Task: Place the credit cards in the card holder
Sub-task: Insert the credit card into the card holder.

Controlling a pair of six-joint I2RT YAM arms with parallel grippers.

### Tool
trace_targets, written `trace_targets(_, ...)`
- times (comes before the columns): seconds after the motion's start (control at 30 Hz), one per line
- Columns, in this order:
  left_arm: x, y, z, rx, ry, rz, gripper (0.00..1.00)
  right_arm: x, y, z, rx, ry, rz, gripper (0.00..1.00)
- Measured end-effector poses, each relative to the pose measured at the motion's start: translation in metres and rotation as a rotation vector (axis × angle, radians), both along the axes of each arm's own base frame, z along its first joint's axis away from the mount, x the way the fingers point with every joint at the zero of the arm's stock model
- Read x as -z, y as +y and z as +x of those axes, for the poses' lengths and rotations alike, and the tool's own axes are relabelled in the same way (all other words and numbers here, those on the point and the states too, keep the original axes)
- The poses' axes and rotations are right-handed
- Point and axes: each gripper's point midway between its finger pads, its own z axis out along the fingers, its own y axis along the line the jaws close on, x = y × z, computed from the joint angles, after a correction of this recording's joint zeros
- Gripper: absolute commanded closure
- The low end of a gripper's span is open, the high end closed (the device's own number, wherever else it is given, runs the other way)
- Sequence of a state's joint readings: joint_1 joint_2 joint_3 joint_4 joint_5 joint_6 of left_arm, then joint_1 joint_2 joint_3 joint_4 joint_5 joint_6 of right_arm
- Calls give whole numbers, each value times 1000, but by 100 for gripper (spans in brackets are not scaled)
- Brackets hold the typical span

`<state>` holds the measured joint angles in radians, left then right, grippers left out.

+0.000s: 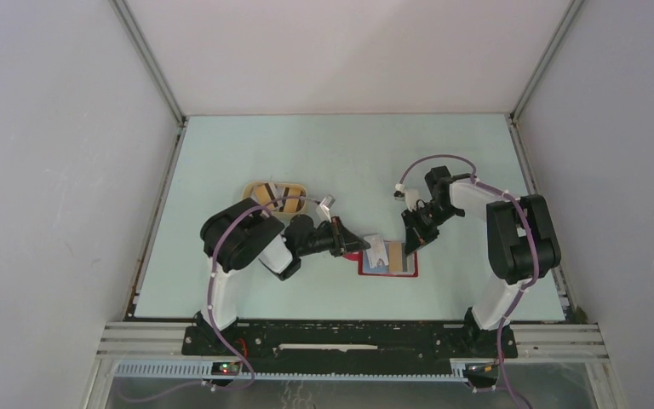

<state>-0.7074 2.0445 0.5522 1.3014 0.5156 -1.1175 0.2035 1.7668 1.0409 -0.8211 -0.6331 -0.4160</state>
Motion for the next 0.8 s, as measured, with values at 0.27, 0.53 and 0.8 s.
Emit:
trace_targets(0.27,4,-4,0,6,5,4,100,0,0,0,0,0,-1,97)
trace_targets(0.53,9,-8,1,13,11,9,100,0,0,0,2,2,-3,97)
trace_targets(0.8,18,-9,-5,24,37,38,100,0,0,0,2,1,-4,97)
